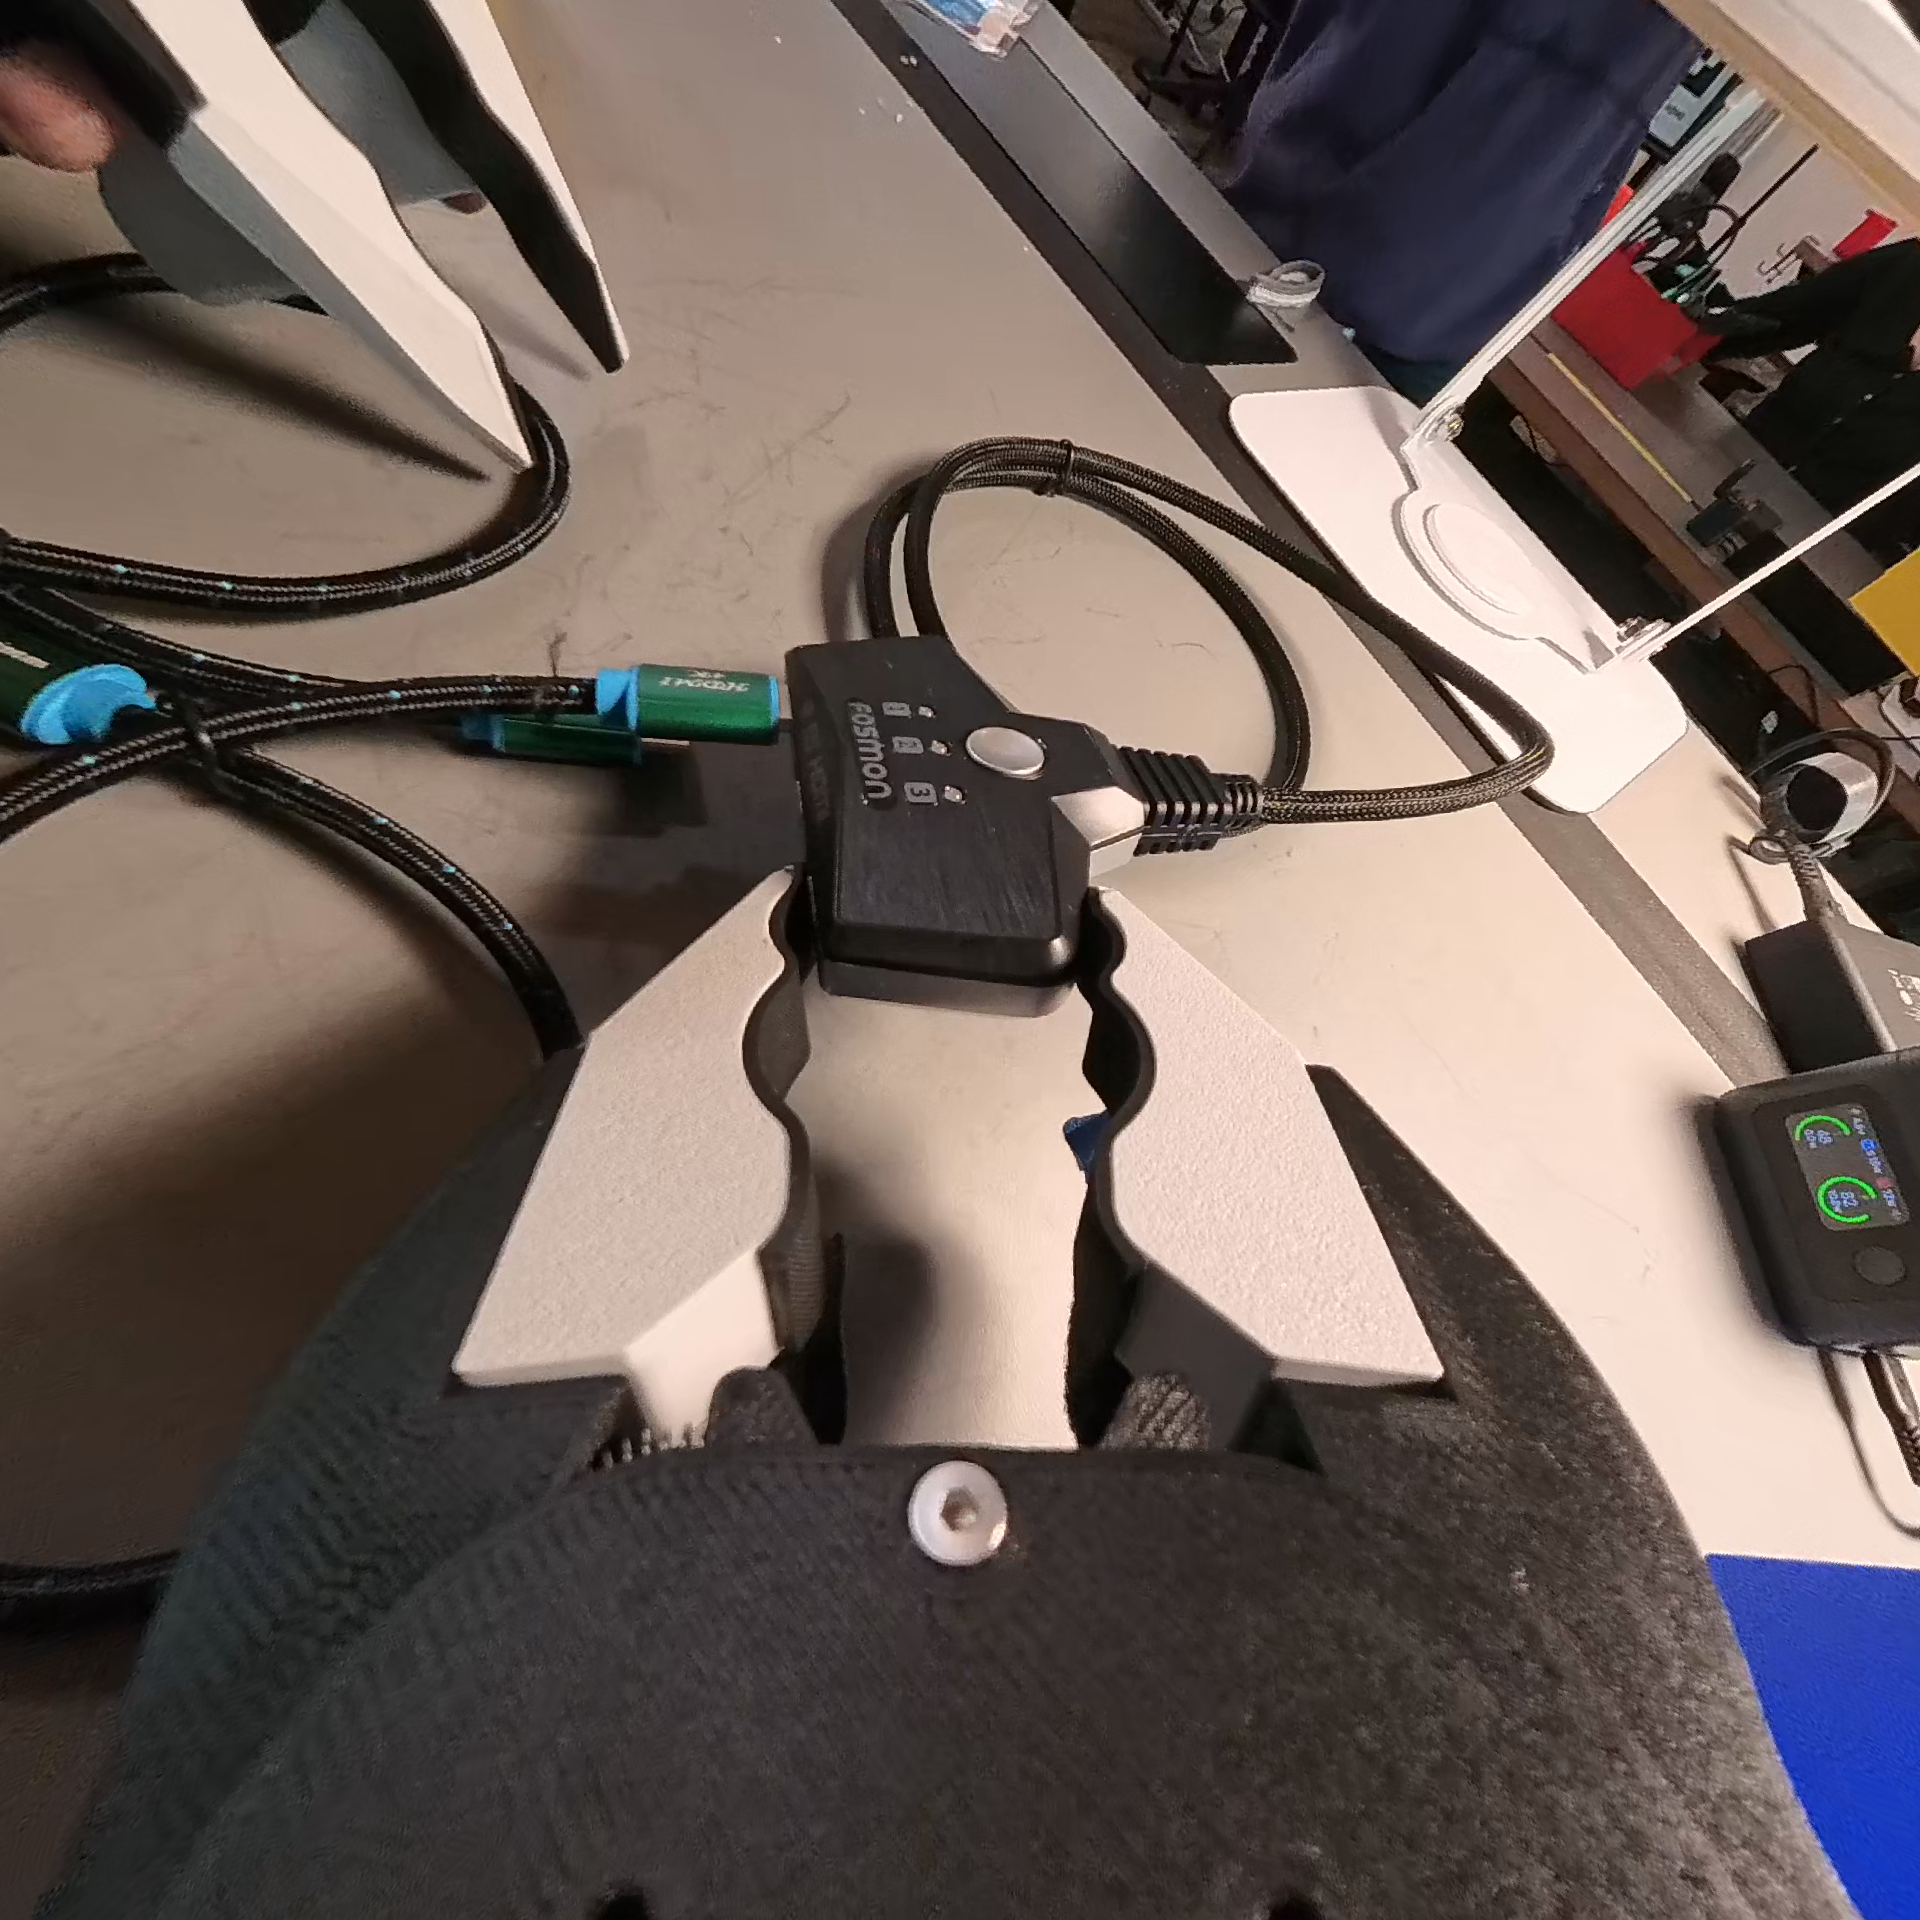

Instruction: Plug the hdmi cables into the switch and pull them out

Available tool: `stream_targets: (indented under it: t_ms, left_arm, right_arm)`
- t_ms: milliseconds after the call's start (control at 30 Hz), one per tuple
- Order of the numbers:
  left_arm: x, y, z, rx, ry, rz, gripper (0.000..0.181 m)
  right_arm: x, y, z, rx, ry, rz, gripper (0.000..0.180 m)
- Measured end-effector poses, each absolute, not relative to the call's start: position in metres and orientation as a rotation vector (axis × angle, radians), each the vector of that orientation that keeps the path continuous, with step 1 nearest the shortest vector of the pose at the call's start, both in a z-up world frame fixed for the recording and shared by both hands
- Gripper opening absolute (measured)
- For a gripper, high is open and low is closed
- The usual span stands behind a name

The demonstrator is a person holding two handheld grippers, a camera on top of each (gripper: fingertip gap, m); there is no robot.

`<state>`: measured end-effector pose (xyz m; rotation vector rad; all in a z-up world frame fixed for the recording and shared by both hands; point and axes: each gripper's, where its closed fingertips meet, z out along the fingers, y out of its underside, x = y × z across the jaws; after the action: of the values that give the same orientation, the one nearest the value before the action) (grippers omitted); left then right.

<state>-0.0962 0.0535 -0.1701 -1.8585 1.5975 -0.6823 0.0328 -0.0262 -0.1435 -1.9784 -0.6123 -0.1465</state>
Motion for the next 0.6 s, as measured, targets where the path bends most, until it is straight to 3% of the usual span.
stream_targets:
  t_ms: [400, 467, 533, 600]
  left_arm:
    - [-0.098, 0.061, -0.178, -1.847, 1.607, -0.639, 0.051]
    - [-0.098, 0.062, -0.178, -1.851, 1.6, -0.633, 0.042]
    - [-0.102, 0.063, -0.177, -1.859, 1.608, -0.62, 0.017]
    - [-0.107, 0.055, -0.177, -1.879, 1.658, -0.658, 0.014]
  right_arm:
    - [0.034, -0.025, -0.142, -1.972, -0.607, -0.151, 0.052]
    - [0.034, -0.025, -0.142, -1.966, -0.606, -0.152, 0.052]
    - [0.033, -0.025, -0.14, -1.957, -0.606, -0.155, 0.052]
    - [0.034, -0.024, -0.14, -1.956, -0.605, -0.156, 0.052]
